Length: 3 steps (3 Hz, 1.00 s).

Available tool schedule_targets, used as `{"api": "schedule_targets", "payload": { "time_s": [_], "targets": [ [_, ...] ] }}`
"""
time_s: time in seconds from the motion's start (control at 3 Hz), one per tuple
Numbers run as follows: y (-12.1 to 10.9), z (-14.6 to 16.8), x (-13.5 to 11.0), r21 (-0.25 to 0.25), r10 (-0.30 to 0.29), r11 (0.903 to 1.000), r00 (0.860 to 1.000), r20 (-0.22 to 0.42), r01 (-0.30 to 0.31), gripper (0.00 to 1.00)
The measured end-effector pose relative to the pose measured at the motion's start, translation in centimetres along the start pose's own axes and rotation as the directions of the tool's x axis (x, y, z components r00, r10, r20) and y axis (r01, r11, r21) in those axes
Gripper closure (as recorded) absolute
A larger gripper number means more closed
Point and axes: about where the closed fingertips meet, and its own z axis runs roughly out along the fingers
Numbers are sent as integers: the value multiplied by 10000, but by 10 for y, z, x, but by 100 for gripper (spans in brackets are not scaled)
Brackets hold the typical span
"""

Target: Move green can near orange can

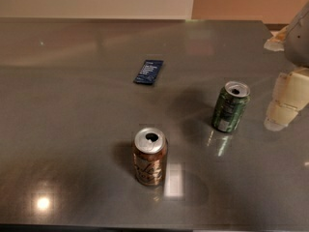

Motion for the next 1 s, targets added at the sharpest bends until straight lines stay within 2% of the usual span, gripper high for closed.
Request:
{"api": "schedule_targets", "payload": {
  "time_s": [0.33, 1.0],
  "targets": [
    [-1, 0, -1, 39, 7, 10000, 10000, 31, -8, 0],
    [-21, 24, -12, -28, -202, 9998, 9985, 510, 204, 0]
  ]
}}
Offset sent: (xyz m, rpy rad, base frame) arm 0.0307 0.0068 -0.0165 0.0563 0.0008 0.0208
